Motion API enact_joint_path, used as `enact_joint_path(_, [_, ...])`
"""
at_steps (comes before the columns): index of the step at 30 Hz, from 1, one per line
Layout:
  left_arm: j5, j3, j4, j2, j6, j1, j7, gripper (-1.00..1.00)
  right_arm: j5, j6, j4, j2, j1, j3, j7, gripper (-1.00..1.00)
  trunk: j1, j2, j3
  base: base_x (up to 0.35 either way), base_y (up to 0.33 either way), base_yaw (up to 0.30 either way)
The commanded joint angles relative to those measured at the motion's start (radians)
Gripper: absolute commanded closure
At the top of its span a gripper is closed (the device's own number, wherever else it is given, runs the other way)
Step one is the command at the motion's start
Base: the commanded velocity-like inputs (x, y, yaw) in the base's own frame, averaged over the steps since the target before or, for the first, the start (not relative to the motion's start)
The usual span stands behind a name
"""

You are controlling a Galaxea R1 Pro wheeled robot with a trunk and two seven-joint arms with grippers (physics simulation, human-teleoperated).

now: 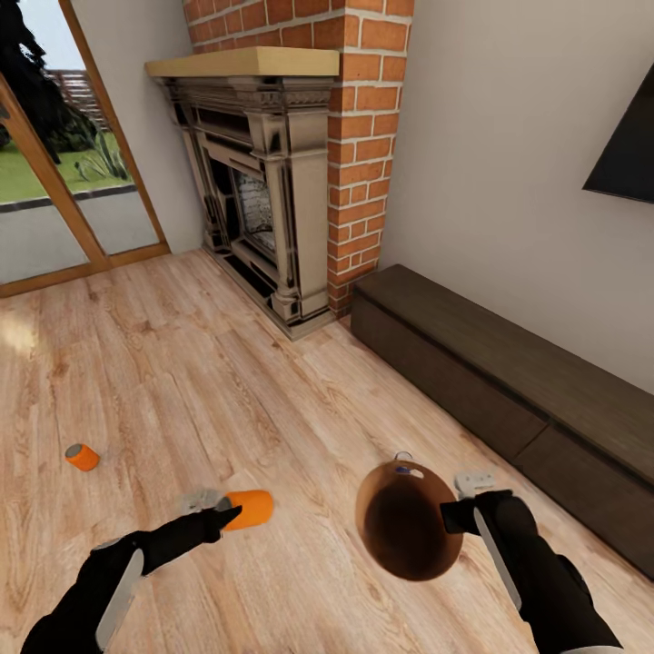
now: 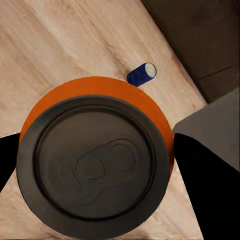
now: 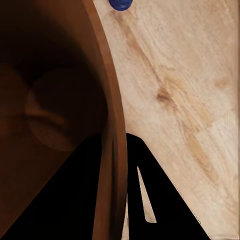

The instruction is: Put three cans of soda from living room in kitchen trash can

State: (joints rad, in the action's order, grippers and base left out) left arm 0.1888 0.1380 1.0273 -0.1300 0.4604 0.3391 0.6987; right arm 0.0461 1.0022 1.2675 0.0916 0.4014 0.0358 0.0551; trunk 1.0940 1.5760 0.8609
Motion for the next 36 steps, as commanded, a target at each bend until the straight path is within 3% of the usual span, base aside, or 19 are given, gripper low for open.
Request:
enact_joint_path(1, [-0.002,0.001,0.011,-0.005,0.016,0.000,0.012,1.00,-0.012,0.000,-0.005,-0.001,0.001,0.000,-0.002,1.00,0.000,0.000,0.000,0.000,0.000,0.000])
enact_joint_path(5, [0.000,0.003,0.055,-0.017,0.084,0.000,0.064,1.00,-0.012,-0.001,-0.032,-0.002,0.001,0.000,-0.023,1.00,0.000,0.000,0.000,0.000,0.000,0.000])
enact_joint_path(16, [0.000,0.004,0.136,-0.039,0.209,0.000,0.292,1.00,-0.014,-0.003,-0.089,-0.004,0.001,0.001,-0.033,1.00,0.000,0.000,0.000,0.000,0.000,0.000])
enact_joint_path(19, [0.000,0.003,0.142,-0.044,0.223,0.000,0.370,1.00,-0.014,-0.004,-0.096,-0.005,0.001,0.001,-0.034,1.00,0.000,0.000,0.000,0.000,0.000,0.000])
enact_joint_path(24, [0.002,0.003,0.146,-0.046,0.230,0.000,0.419,1.00,-0.014,-0.004,-0.108,-0.010,0.001,0.001,-0.034,1.00,0.000,0.000,0.000,0.000,0.000,0.000])
enact_joint_path(28, [0.003,0.003,0.147,-0.046,0.231,0.000,0.491,1.00,-0.014,-0.016,-0.132,-0.012,0.002,0.001,-0.035,1.00,0.000,0.000,0.000,0.000,0.000,0.000])
enact_joint_path(32, [0.003,0.003,0.150,-0.046,0.272,0.000,0.604,1.00,-0.014,-0.020,-0.141,-0.013,0.002,0.001,-0.035,1.00,0.000,0.000,0.000,0.000,0.000,0.000])
enact_joint_path(36, [0.003,-0.001,0.164,-0.046,0.296,0.000,0.635,1.00,-0.014,-0.021,-0.144,-0.013,0.002,0.001,-0.034,1.00,0.000,0.000,0.000,0.000,0.000,0.000])
